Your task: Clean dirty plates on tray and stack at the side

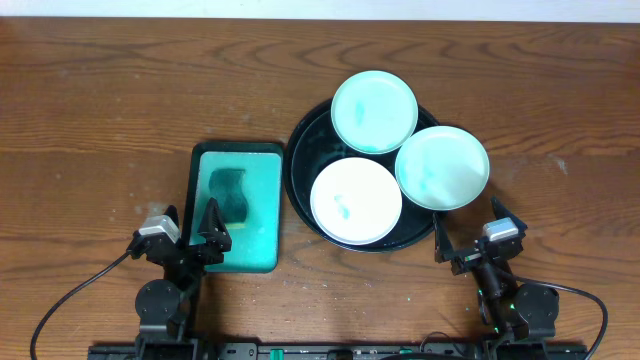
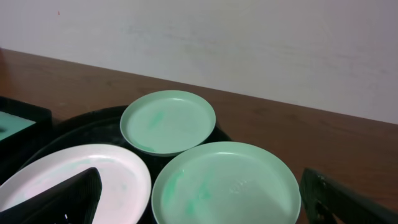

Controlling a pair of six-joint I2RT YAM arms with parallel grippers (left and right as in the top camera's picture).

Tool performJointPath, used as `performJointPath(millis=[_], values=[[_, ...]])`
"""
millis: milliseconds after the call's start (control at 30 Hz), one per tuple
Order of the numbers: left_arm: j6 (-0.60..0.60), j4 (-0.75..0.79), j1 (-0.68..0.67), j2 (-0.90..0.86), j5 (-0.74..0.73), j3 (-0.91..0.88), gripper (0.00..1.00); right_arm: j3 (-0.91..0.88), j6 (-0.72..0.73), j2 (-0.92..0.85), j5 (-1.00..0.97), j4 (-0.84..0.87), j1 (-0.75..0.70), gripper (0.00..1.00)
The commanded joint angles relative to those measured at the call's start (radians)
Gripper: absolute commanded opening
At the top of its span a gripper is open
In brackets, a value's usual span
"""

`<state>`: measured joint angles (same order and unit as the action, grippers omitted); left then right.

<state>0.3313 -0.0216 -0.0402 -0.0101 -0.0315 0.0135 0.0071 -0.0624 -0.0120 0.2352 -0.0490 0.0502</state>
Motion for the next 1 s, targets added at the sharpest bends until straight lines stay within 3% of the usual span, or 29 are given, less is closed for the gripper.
performJointPath(millis=[0, 967], values=[[-0.020, -0.047, -0.002, 0.006, 0.001, -0.010, 0.81, -0.002, -0.002, 0.004, 0.002, -0.004, 0.003, 0.99], [-0.019, -0.042, -0.002, 0.006, -0.035, -0.010, 0.81, -0.002, -0.002, 0.004, 0.043, -0.002, 0.003, 0.99]])
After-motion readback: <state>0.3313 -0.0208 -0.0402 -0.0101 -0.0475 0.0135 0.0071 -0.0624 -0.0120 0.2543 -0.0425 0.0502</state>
